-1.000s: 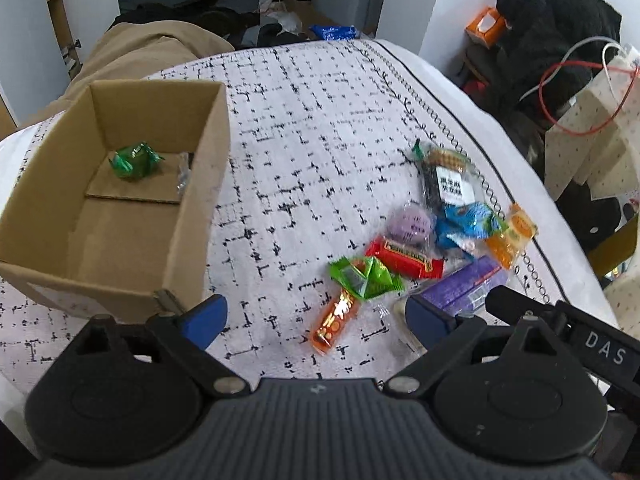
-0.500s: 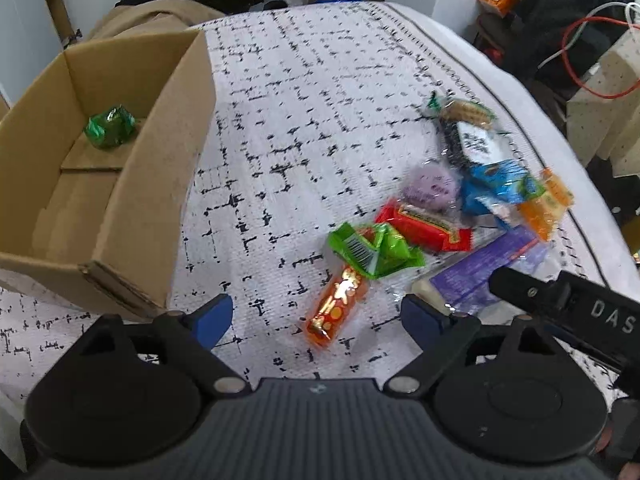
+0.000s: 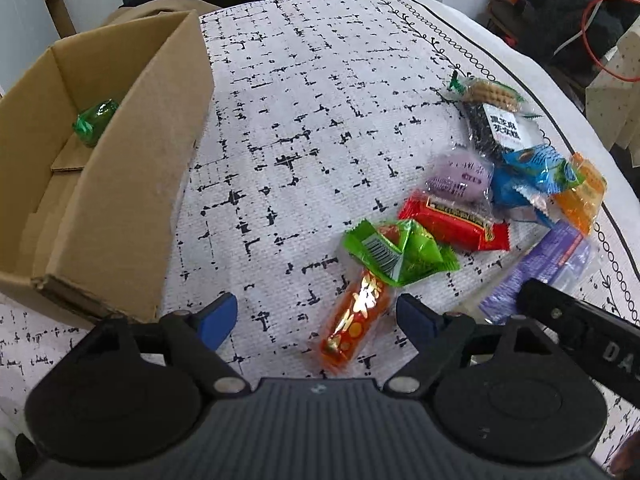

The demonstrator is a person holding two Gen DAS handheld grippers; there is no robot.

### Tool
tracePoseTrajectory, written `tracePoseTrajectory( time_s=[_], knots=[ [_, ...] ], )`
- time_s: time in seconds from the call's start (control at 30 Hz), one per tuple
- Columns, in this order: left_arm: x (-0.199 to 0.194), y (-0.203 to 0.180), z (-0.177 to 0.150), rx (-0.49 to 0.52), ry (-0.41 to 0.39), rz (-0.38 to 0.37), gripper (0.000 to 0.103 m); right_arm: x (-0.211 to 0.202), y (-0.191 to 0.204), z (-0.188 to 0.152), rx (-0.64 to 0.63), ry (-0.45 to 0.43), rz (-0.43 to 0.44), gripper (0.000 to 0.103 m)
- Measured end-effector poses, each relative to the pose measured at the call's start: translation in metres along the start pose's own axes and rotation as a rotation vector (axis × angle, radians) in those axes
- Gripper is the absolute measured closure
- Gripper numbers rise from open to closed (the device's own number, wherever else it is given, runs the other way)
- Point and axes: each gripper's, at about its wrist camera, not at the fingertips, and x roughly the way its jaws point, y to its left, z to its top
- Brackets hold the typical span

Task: Organize snacks
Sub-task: 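Grasp the orange candy bar with the left gripper while the right grasps the purple bar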

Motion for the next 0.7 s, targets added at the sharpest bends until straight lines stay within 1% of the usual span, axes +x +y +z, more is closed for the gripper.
tracePoseTrajectory(
  time_s=[0.07,0.2,0.23,0.33,0.4,0.43,0.47,0.5,0.6,0.7],
  knots=[
    [0.000,0.001,-0.001,-0.006,0.005,-0.007,0.023,-0.004,-0.003,-0.001,0.001,0.000,-0.021,0.041],
    [-0.004,0.001,-0.001,-0.004,-0.005,-0.011,0.038,-0.015,-0.008,-0.004,-0.010,-0.021,-0.095,0.041],
    [-0.004,0.001,-0.002,-0.003,-0.007,-0.013,0.040,-0.017,-0.009,-0.005,-0.007,-0.023,-0.107,0.041],
    [-0.006,0.001,-0.003,0.001,-0.010,-0.017,0.050,-0.021,-0.012,-0.006,0.001,-0.031,-0.137,0.041],
    [-0.008,0.000,-0.003,0.004,-0.007,-0.023,0.063,-0.023,-0.010,-0.006,0.002,-0.041,-0.144,0.041],
    [-0.009,0.001,-0.003,0.004,-0.005,-0.028,0.068,-0.024,-0.009,-0.006,0.003,-0.051,-0.137,0.041],
    [-0.009,0.001,-0.002,0.001,-0.002,-0.036,0.076,-0.025,-0.008,-0.006,0.002,-0.059,-0.124,0.041],
    [-0.010,0.002,-0.002,-0.006,0.002,-0.049,0.080,-0.026,-0.007,-0.006,-0.002,-0.067,-0.107,0.041],
    [-0.013,0.005,-0.002,-0.026,0.010,-0.081,0.082,-0.020,0.000,-0.006,-0.032,-0.064,-0.087,0.038],
    [-0.016,0.008,-0.002,-0.046,0.018,-0.103,0.082,-0.008,0.006,-0.007,-0.057,-0.027,-0.109,0.038]
  ],
)
